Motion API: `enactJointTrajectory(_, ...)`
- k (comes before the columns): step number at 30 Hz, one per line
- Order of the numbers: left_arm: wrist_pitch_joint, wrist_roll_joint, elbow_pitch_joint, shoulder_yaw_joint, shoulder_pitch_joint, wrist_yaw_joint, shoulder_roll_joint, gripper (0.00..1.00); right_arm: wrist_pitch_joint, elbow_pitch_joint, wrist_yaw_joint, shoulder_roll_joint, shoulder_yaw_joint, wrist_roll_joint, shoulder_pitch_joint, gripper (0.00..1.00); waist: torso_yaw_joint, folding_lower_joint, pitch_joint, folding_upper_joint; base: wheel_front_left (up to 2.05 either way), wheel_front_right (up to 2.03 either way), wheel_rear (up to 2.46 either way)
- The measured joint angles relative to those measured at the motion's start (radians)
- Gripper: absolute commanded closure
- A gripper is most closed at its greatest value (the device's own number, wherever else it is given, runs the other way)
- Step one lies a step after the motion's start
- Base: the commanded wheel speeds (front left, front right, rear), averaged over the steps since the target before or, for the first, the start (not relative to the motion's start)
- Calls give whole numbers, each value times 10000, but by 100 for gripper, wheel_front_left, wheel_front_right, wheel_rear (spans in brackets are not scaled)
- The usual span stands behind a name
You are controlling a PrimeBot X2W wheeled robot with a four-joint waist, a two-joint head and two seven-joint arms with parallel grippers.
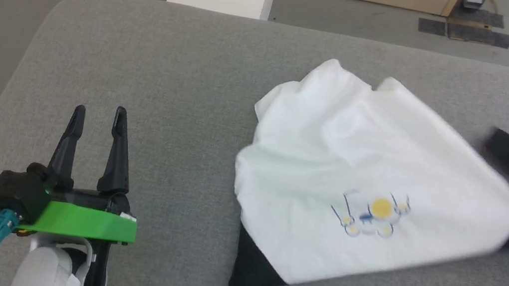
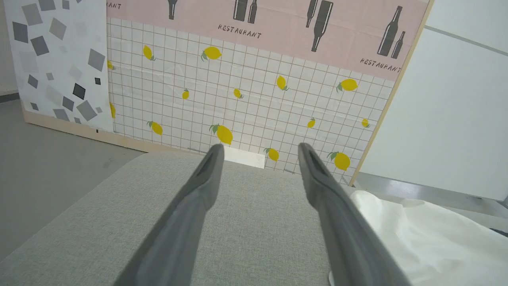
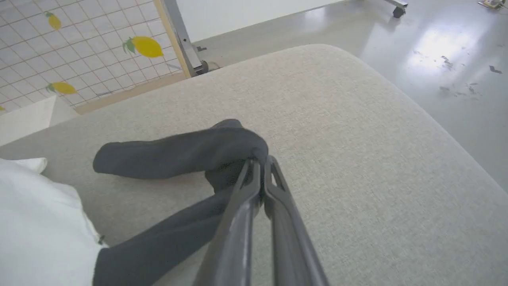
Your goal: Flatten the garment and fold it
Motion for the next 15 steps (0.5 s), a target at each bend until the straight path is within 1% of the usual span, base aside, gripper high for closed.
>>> enactJointTrajectory(3, 0, 0, 56, -86, 1, 0, -2, 0, 892, -384, 0, 364, -884, 274, 1270, 100, -61, 0, -89, 0, 0, 0, 0)
enactJointTrajectory(5, 0, -8, 94, -117, 7, 0, -2, 0, 1580, -299, 0, 416, -993, 673, 2024, 100, -55, 0, -119, 0, 0, 0, 0)
enactJointTrajectory(7, 0, -13, 138, -88, 72, 0, -2, 0, 1812, -61, 0, 456, -867, 1262, 2552, 100, -85, 0, -128, 0, 0, 0, 0)
enactJointTrajectory(8, 0, -13, 169, -79, 118, 0, -4, 0, 1783, -6, 0, 470, -769, 1438, 2658, 72, -110, 0, -141, 0, 0, 0, 0)
enactJointTrajectory(9, 0, -13, 203, -52, 176, 0, -6, 0, 1649, 2, 0, 468, -531, 1636, 2728, 0, -151, 0, -161, 0, 0, 0, 0)
enactJointTrajectory(15, 0, -19, 332, -36, 277, -2, -10, 0, -499, -819, -2, 458, 1060, 2546, 2480, 0, -306, 0, -348, 0, 0, 0, 0)
